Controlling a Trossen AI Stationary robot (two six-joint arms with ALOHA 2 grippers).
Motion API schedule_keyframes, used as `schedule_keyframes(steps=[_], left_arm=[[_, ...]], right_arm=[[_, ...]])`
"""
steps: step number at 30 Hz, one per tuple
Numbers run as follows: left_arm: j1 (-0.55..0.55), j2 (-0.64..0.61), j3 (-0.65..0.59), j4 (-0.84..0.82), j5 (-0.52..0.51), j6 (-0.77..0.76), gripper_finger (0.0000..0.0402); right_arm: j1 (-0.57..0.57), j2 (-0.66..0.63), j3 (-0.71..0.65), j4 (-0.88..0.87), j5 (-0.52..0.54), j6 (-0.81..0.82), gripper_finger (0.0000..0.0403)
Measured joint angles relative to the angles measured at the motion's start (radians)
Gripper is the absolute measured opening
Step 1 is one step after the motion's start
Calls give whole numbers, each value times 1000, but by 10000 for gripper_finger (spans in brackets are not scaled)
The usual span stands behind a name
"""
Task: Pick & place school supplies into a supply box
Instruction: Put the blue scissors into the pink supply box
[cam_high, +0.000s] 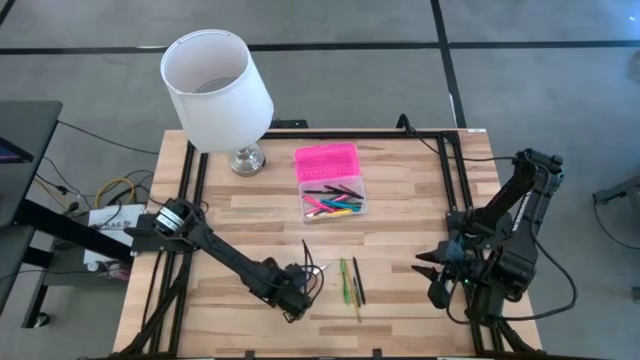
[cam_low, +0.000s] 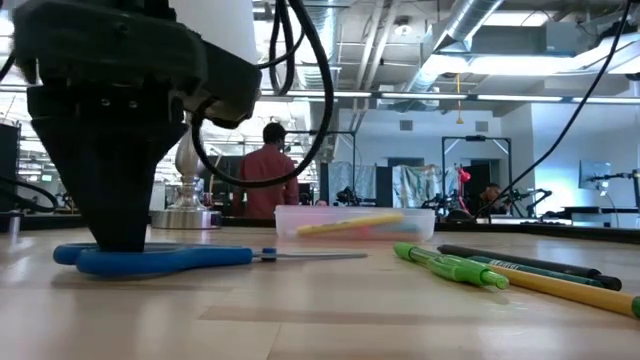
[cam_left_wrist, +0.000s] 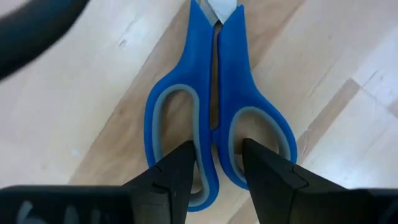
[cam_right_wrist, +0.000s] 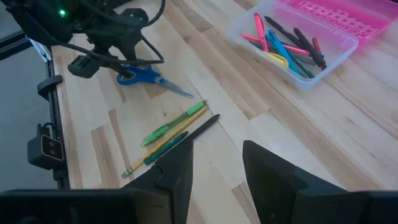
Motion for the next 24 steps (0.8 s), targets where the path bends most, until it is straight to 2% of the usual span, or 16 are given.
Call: schedule_keyframes(steps=[16, 24], left_arm=[[14, 3, -2, -6, -71, 583, 134], [64, 3, -3, -9, 27, 654, 134]], right_arm=[[0, 0, 0, 36, -1, 0, 131], [0, 0, 0, 55, -1, 0, 131]])
